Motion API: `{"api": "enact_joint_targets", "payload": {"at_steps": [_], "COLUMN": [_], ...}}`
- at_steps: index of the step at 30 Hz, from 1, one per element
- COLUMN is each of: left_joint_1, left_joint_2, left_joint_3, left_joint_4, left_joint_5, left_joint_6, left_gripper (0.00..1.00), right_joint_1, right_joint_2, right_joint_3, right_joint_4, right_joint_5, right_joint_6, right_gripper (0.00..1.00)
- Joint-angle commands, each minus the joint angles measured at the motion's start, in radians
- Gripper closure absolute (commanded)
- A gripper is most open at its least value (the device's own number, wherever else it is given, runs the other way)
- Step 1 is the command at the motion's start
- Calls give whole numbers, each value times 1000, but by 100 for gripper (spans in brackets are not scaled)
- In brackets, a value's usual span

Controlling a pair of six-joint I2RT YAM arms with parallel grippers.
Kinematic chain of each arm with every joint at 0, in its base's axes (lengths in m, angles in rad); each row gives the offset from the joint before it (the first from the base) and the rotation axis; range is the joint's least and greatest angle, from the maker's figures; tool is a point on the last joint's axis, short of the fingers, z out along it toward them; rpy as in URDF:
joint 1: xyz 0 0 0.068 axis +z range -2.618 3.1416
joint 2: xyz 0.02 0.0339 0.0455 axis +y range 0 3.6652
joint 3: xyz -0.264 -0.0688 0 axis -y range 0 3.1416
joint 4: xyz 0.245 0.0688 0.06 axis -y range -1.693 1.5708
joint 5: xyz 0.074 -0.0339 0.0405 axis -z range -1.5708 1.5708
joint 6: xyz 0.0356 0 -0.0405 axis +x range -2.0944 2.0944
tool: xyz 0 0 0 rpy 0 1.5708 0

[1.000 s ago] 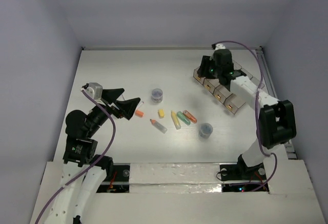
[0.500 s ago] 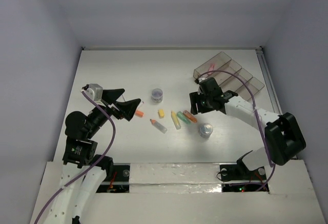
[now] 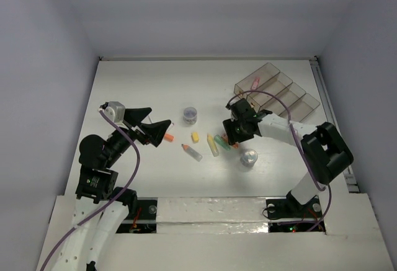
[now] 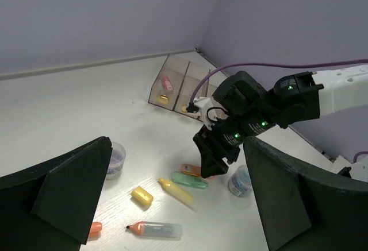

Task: Sort the stationery into containers
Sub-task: Pick up the stationery from the center of the board.

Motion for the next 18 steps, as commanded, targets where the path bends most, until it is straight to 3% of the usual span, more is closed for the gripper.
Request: {"api": "enact_joint_targets", "payload": {"at_steps": [1,16,18], "left_joint_1": [-3,-3,-3], "left_joint_2": [-8,-13,-13], "left_joint_3": [13,14,16], "left_joint_4": [30,24,24], "left_joint_5": [4,1,1], "left_joint_6": [12,14,15], "left_gripper": [1,1,1], "right_joint_1": [11,20,20], "right_joint_2": [15,129,152], "right_joint_3": [48,137,148], "right_joint_4": [-1,61,63], "right_joint_5": [32,93,107], "right_joint_6": [-22,-17,-19], "right_gripper": [40,45,56]}}
